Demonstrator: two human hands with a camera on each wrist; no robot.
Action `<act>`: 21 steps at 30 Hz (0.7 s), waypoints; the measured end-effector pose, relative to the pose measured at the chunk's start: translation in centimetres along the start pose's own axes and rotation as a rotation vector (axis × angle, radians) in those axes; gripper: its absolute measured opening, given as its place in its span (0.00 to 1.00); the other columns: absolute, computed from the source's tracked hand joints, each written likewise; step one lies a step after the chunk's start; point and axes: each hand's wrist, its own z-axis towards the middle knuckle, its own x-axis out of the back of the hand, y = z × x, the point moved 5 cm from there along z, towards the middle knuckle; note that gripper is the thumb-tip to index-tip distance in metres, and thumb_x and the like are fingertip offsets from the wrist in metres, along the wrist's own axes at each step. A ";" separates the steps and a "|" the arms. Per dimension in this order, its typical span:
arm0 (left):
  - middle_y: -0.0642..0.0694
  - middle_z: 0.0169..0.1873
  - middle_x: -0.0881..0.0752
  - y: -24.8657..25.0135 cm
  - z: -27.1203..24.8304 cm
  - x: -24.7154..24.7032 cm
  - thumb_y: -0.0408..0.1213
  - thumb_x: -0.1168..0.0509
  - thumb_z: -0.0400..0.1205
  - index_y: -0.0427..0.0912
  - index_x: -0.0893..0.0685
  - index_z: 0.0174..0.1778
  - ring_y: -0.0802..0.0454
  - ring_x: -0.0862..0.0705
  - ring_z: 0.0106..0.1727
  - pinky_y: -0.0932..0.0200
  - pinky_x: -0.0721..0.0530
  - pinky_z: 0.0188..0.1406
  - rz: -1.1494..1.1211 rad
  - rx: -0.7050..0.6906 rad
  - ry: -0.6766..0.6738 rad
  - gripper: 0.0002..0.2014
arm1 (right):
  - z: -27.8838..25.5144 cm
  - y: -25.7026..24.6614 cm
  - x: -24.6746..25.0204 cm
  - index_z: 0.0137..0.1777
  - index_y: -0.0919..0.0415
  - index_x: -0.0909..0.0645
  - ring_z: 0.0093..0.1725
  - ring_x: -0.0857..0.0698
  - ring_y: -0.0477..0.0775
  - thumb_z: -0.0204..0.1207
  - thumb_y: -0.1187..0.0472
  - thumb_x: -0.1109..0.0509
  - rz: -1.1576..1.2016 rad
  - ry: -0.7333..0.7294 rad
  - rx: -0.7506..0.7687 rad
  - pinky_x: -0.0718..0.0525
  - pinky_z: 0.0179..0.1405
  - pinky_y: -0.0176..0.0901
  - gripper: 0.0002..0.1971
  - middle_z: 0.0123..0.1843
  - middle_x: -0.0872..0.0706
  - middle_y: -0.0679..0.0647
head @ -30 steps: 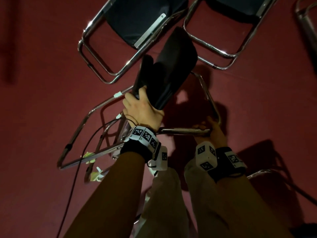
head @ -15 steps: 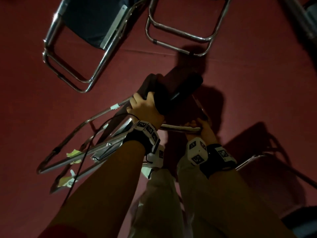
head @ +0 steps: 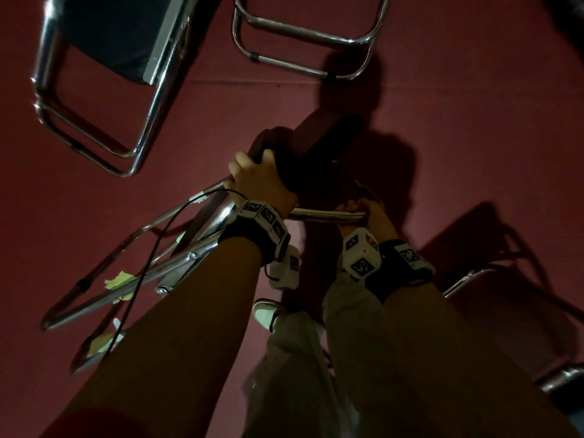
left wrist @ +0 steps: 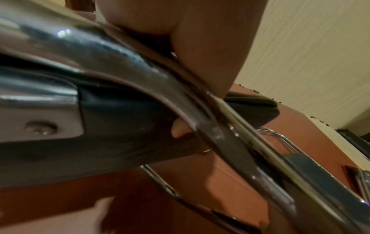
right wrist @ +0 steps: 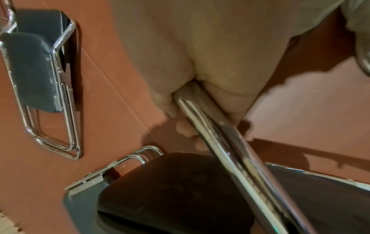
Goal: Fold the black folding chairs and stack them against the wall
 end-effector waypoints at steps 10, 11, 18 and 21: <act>0.41 0.66 0.29 -0.3 2.3 0.1 0.75 0.30 0.63 0.58 0.30 0.76 0.37 0.29 0.68 0.36 0.25 0.64 -0.014 -0.046 -0.087 0.46 | 1.1 -0.2 -1.5 0.41 0.60 0.28 0.29 0.22 0.49 0.84 0.63 0.37 -0.001 -0.031 0.017 0.14 0.31 0.44 0.09 0.23 0.20 0.54; 0.41 0.67 0.30 -0.7 2.3 0.2 0.76 0.34 0.68 0.60 0.33 0.80 0.37 0.30 0.69 0.36 0.26 0.66 -0.056 -0.071 -0.118 0.45 | 1.3 -0.1 -1.7 0.42 0.60 0.28 0.29 0.21 0.50 0.84 0.61 0.36 -0.014 -0.025 0.030 0.14 0.31 0.44 0.09 0.25 0.20 0.54; 0.55 0.74 0.26 -5.0 1.3 0.1 0.72 0.22 0.53 0.52 0.39 0.86 0.52 0.26 0.75 0.51 0.25 0.73 -0.520 -0.260 -0.375 0.66 | 0.8 -0.4 -1.1 0.74 0.59 0.23 0.60 0.14 0.64 0.78 0.32 0.37 -0.302 -0.048 0.081 0.11 0.52 0.59 0.35 0.64 0.14 0.62; 0.54 0.78 0.29 -6.9 -0.4 -2.6 0.67 0.17 0.45 0.65 0.48 0.86 0.47 0.26 0.76 0.42 0.20 0.71 -0.316 -0.372 -0.465 0.72 | 0.9 -0.6 1.1 0.76 0.56 0.24 0.64 0.15 0.65 0.78 0.30 0.41 -0.352 -0.092 0.092 0.15 0.60 0.64 0.36 0.65 0.14 0.62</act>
